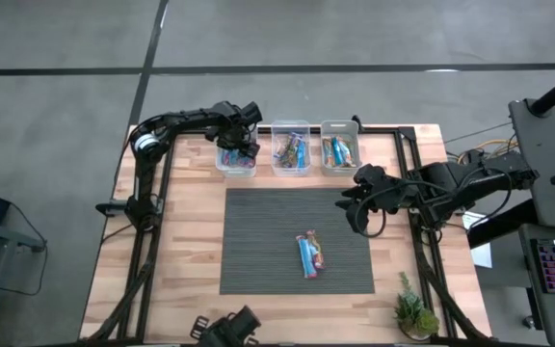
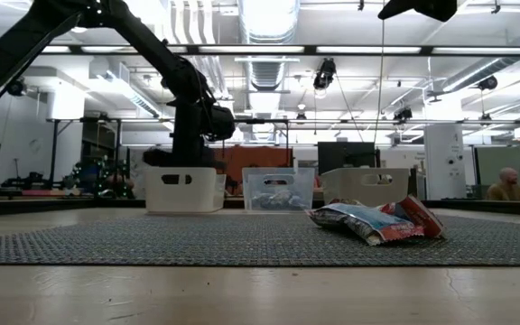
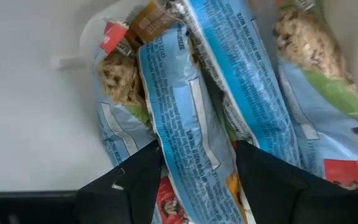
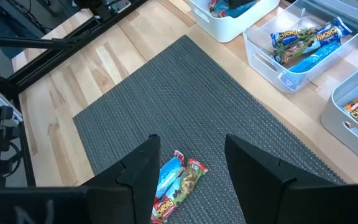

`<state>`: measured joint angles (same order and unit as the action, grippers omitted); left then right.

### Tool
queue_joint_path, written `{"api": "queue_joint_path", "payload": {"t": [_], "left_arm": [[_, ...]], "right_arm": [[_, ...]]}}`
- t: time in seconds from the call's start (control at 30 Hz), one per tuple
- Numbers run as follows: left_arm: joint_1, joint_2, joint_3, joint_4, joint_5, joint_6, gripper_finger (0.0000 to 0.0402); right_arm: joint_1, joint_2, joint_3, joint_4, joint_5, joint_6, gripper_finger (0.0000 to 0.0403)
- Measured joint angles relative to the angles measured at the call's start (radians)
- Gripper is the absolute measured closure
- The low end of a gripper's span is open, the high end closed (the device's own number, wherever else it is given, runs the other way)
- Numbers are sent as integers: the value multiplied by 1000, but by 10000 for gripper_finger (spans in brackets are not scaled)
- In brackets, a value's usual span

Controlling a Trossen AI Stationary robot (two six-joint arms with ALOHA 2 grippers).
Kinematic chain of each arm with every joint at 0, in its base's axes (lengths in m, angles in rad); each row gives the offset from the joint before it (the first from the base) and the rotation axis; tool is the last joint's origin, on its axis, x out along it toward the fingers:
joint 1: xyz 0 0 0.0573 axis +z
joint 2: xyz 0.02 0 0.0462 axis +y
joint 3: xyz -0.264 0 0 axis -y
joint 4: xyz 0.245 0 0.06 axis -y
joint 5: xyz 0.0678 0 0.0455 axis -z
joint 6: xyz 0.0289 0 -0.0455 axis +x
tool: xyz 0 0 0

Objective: Pick and place Granola Bars by type
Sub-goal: Put the yellow granola bar into the white bin

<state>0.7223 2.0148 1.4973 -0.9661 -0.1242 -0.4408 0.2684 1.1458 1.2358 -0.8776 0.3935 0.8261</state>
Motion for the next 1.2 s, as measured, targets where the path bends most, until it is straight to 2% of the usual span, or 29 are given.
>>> {"api": "queue_joint_path", "payload": {"t": [0.1, 0.2, 0.5, 0.8, 1.07, 1.2], "left_arm": [[0, -2, -17, 14, -5, -2, 217], [0, -3, -25, 14, -9, -2, 239], [0, -2, -15, 11, 12, 1, 384], [0, -1, 96, -106, 21, 32, 380], [-11, -4, 297, -257, 23, 52, 385], [-34, -5, 408, -272, 76, 53, 384]], "right_arm": [[0, 0, 0, 0, 0, 0, 232], [0, 0, 0, 0, 0, 0, 232], [0, 0, 0, 0, 3, 0, 232], [0, 0, 0, 0, 3, -10, 232], [0, 0, 0, 0, 2, -19, 232], [0, 0, 0, 0, 2, -19, 232]]}}
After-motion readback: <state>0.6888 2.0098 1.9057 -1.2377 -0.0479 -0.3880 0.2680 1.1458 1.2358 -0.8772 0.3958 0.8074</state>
